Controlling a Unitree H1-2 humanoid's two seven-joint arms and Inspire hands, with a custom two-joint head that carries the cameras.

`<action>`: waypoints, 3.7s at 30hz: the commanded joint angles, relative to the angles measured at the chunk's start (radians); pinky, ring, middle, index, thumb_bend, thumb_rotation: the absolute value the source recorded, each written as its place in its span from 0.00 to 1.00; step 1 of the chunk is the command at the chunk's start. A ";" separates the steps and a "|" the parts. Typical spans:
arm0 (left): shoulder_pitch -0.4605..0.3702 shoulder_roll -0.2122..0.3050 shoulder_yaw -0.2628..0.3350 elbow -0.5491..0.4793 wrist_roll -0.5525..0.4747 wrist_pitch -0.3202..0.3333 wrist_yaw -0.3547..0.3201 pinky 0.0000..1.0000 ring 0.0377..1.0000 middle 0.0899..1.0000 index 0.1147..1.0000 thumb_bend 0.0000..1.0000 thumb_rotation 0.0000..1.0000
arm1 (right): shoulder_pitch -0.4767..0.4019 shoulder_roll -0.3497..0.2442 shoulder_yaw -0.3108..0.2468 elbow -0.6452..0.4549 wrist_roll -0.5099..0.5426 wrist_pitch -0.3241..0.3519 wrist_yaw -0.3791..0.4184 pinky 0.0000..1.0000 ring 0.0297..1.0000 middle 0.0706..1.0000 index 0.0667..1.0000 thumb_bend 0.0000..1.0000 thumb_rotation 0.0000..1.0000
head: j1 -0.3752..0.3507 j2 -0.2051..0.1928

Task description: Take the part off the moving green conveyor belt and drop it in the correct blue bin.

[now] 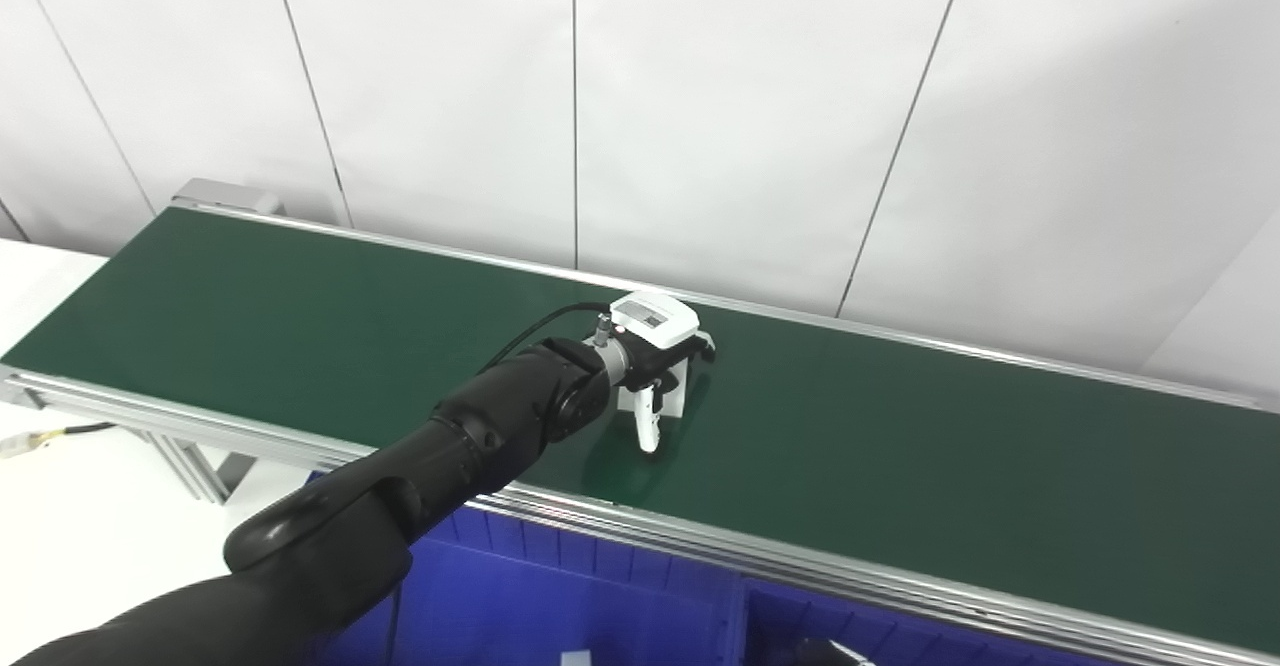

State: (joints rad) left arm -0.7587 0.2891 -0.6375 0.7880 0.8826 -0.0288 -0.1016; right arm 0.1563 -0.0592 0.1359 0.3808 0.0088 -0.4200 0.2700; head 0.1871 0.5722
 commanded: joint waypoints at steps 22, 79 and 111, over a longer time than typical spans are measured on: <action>-0.029 0.040 0.028 -0.078 0.042 0.092 0.005 0.27 0.38 0.46 0.45 0.50 0.00 | -0.005 0.008 -0.004 -0.028 0.009 -0.050 0.006 0.70 0.75 0.78 0.74 0.92 0.26 | 0.004 0.004; 0.673 0.149 0.528 -1.412 0.014 0.391 -0.507 0.39 0.39 0.45 0.47 0.50 0.00 | -0.132 -0.035 -0.212 0.006 0.195 -0.050 0.286 0.71 0.75 0.76 0.74 0.90 0.23 | 0.470 0.244; 0.784 0.157 0.513 -0.980 0.038 0.315 -0.206 0.36 0.37 0.43 0.50 0.50 0.00 | -0.112 -0.008 -0.231 -0.027 0.173 -0.050 0.295 0.70 0.75 0.77 0.75 0.90 0.24 | 0.424 0.233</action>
State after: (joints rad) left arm 0.0451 0.4380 -0.1354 -0.1812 0.9248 0.3036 -0.3513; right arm 0.0523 -0.0731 -0.0940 0.3850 0.1778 -0.4207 0.5536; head 0.6105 0.8038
